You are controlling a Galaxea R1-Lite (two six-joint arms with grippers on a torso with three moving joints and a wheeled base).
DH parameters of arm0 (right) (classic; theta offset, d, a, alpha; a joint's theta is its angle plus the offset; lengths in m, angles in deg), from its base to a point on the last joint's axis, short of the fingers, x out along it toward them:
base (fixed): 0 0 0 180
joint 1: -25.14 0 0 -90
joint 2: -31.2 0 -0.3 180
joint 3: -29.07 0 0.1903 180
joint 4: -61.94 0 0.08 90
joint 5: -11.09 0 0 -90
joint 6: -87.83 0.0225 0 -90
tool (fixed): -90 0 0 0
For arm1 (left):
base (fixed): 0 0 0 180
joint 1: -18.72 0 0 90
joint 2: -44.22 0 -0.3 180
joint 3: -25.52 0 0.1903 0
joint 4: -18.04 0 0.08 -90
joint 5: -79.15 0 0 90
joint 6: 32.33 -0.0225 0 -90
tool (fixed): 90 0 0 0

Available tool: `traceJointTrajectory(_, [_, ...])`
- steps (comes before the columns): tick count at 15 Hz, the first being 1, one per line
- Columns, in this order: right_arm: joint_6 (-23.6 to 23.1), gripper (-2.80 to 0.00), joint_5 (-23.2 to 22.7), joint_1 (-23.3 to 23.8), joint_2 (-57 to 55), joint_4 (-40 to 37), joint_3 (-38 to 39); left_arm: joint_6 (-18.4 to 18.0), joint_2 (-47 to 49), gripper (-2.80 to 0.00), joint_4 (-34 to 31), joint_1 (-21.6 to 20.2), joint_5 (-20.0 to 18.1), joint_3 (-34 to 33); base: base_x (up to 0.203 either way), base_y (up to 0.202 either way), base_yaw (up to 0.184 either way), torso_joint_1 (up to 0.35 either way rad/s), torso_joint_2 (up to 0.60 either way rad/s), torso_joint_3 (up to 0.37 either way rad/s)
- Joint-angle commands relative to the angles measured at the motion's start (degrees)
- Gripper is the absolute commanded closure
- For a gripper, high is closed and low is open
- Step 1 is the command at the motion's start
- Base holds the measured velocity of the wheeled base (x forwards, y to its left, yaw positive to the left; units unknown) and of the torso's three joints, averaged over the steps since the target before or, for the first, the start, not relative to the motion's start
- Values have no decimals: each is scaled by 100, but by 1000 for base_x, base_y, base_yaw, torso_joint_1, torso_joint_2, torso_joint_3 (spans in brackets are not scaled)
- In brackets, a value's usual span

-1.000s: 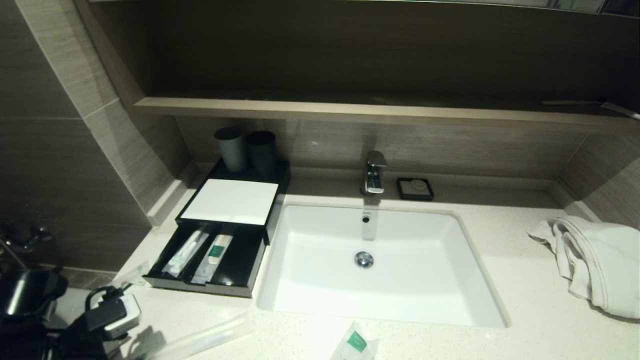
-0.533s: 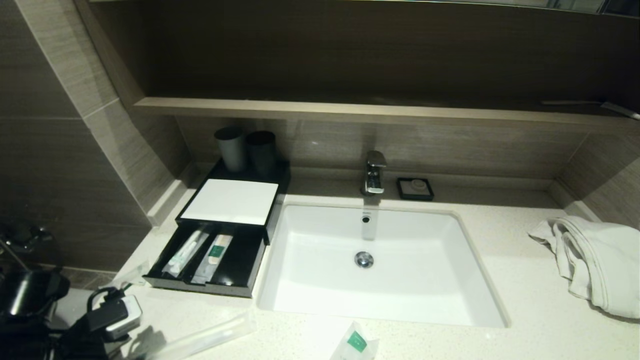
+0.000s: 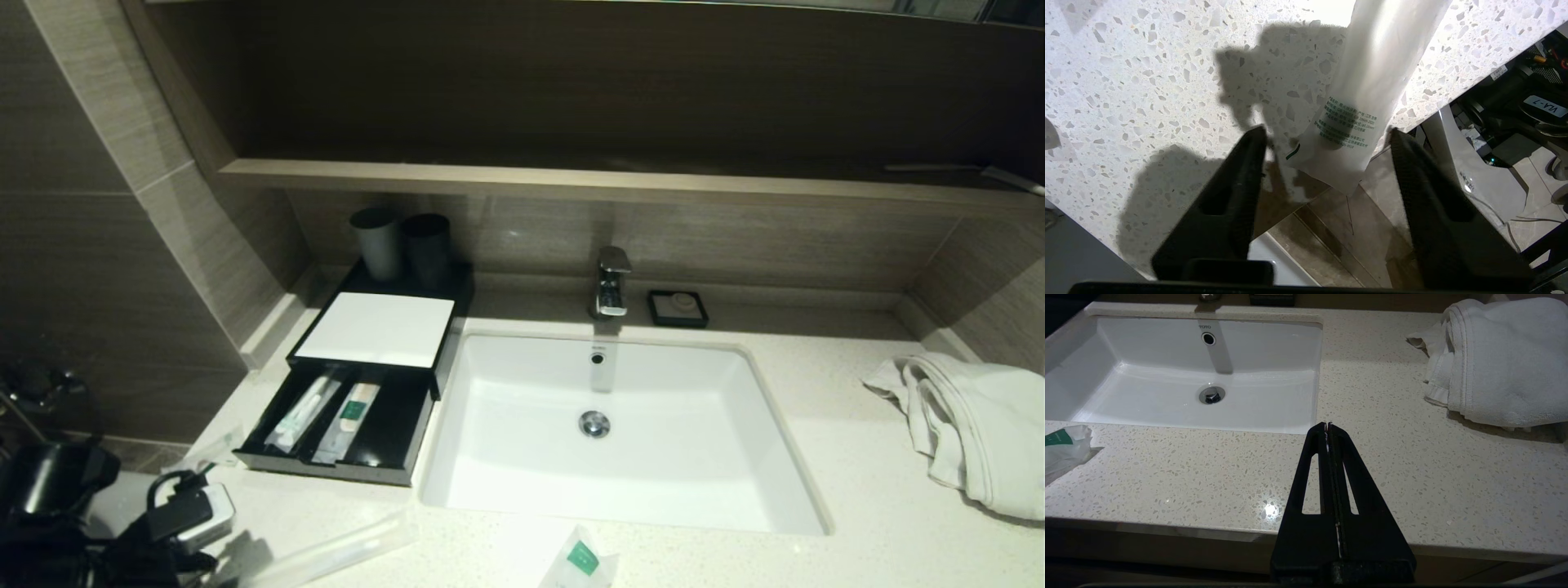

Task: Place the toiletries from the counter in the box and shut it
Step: Pick up the bathroom toiletry

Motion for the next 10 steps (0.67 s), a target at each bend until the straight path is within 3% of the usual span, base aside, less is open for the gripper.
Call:
traceJointTrajectory(1, [0, 0, -4, 0, 0, -1, 0, -33, 16, 0, 3, -2, -13, 0, 0, 0, 0, 0, 0, 0])
traceJointTrajectory(10, [0, 0, -4, 0, 0, -1, 0, -42, -72, 0, 2, -2, -48, -1, 0, 0, 0, 0, 0, 0])
